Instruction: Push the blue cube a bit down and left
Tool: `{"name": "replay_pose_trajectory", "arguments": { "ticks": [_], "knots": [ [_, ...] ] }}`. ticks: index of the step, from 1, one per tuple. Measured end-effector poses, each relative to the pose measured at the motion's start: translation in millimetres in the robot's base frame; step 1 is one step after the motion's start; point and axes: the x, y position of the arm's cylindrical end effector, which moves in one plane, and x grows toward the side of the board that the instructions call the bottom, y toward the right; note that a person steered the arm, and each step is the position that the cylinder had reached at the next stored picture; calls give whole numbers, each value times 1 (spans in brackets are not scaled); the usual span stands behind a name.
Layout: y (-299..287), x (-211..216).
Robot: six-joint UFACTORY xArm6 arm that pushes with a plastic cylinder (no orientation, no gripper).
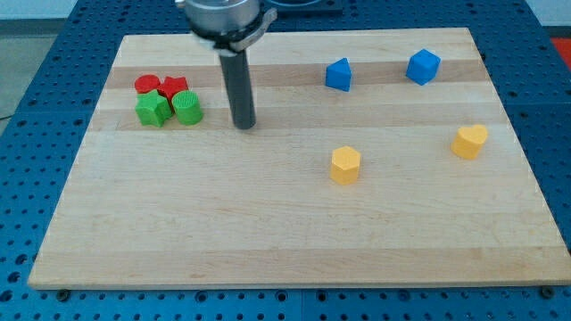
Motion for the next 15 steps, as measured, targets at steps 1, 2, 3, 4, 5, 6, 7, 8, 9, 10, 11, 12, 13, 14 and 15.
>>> {"name": "replay_pose_trajectory", "arguments": {
  "ticks": [1, 2, 3, 4, 5, 6, 7, 8, 9, 10, 11, 12, 13, 14, 15],
  "knots": [
    [-13, -20],
    [-51, -20],
    [-72, -20],
    [-74, -19],
    [-10, -10],
    [73, -3],
    [163, -3],
    [264, -3],
    [337, -39],
    [359, -101],
    [323, -123],
    [291, -119],
    [270, -119],
    [296, -119],
    [338, -114]
  ]
}}
